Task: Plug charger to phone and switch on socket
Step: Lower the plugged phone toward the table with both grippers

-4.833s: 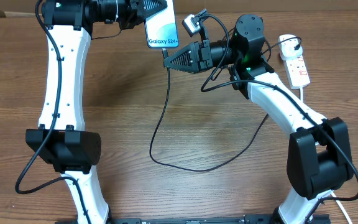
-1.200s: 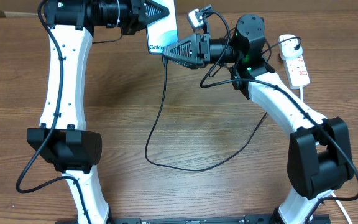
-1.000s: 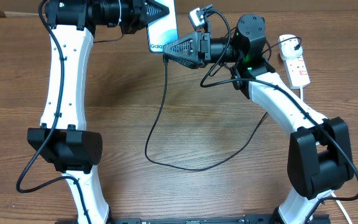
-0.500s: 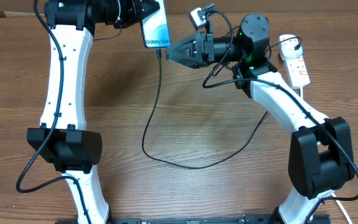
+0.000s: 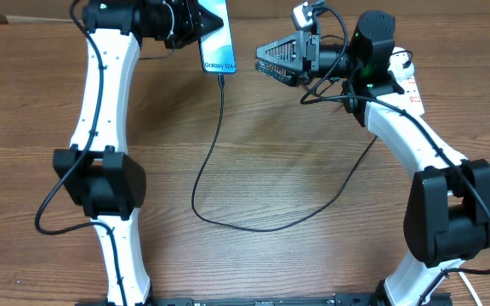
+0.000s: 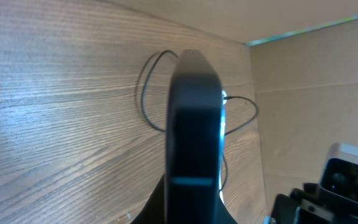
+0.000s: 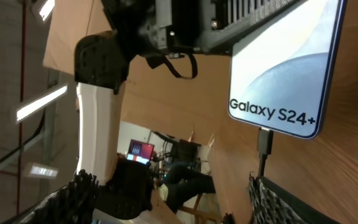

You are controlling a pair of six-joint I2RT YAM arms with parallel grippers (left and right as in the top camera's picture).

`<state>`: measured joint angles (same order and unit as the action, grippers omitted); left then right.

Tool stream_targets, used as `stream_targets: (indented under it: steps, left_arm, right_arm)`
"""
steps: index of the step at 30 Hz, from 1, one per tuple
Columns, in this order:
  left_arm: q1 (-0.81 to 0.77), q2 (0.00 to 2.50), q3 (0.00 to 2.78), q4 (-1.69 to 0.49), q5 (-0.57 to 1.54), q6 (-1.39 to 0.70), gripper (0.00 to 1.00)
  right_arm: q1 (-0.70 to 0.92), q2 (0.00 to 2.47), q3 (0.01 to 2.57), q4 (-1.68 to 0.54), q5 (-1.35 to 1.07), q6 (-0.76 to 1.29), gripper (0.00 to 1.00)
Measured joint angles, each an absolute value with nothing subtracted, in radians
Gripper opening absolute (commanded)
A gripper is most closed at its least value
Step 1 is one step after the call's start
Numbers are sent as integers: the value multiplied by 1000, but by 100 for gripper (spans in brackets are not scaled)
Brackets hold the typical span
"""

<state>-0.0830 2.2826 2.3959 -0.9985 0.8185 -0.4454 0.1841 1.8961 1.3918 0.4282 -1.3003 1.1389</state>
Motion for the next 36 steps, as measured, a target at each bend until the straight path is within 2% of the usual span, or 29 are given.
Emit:
stream_targets:
  steps: [7, 14, 28, 36]
  left_arm:
    - [-96, 2379, 2396, -972, 826, -451, 4]
    - [-124, 2473, 2396, -942, 827, -476, 4]
    - [-164, 2561, 2396, -889, 821, -493, 4]
    - [-183, 2637, 2396, -876, 812, -499, 4]
  right_arm:
    - [157, 1896, 1392, 118, -1230, 993, 89]
    - [152, 1896, 1392, -138, -1098, 836, 89]
    - [152, 1896, 1392, -314, -968, 699, 89]
    - [152, 1896, 1392, -326, -934, 687, 89]
